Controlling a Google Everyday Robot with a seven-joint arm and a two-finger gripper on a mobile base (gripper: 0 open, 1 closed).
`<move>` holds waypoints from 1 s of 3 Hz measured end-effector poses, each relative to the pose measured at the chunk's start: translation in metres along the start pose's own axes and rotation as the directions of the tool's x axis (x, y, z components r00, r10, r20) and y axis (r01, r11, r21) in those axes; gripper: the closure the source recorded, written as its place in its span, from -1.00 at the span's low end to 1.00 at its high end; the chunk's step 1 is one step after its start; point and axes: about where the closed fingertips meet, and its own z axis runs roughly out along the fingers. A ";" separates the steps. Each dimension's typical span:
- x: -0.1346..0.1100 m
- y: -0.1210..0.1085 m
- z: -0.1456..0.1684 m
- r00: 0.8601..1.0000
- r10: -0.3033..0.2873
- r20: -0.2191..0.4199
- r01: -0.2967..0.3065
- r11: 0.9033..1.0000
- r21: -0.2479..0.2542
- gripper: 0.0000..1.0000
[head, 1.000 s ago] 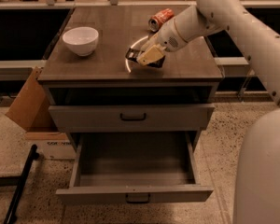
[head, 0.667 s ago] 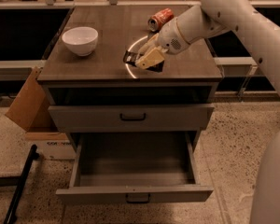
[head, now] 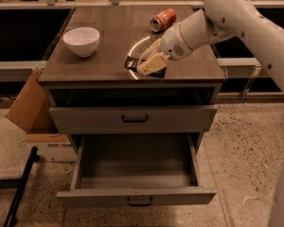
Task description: Place rxbar chocolate into middle drawer
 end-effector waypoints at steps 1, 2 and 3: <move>0.010 0.036 -0.005 1.000 0.023 0.003 -0.023 1.000 0.009 1.00; 0.025 0.070 -0.005 0.999 0.051 0.004 -0.051 0.999 0.011 1.00; 0.057 0.105 0.012 0.994 0.109 -0.019 -0.110 0.994 -0.025 1.00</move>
Offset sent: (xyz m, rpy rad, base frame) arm -0.1142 -0.0122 -0.0391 0.0212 0.0523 -0.0742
